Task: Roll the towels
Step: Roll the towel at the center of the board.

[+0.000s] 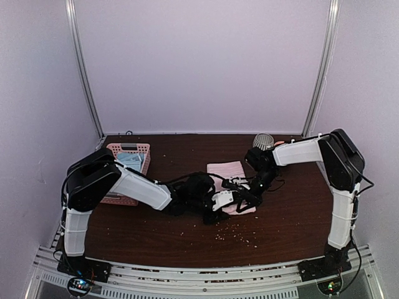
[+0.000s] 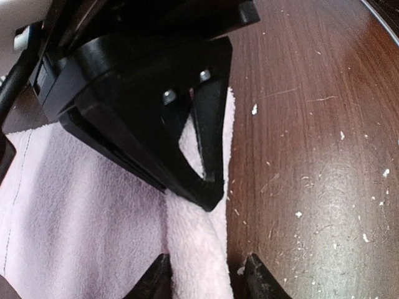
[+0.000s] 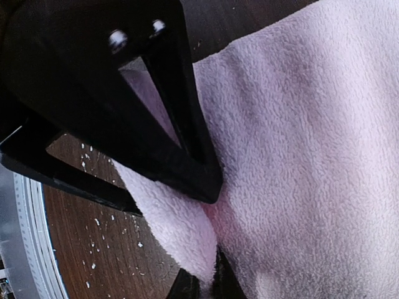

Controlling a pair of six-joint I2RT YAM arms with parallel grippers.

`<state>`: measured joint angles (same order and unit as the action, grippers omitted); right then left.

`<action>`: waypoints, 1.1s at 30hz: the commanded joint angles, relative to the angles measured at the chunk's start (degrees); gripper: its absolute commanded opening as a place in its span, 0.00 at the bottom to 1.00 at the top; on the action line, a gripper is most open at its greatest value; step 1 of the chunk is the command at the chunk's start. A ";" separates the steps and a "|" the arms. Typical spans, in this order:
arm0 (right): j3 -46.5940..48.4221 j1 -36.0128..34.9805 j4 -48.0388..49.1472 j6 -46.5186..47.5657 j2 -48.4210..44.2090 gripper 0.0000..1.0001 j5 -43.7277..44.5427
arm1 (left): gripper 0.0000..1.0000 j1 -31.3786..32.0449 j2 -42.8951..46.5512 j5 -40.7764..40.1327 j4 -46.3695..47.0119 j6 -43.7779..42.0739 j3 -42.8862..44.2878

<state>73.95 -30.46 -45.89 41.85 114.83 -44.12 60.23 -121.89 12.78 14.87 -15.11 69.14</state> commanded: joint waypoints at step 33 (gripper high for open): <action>-0.23 0.27 -17.00 2.36 5.08 0.04 -4.67 | 0.00 -1.25 -0.27 22.89 -9.92 15.13 1.81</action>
<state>73.93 -30.92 -59.16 44.82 117.40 -51.55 59.99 -121.71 29.82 9.34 -4.73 71.00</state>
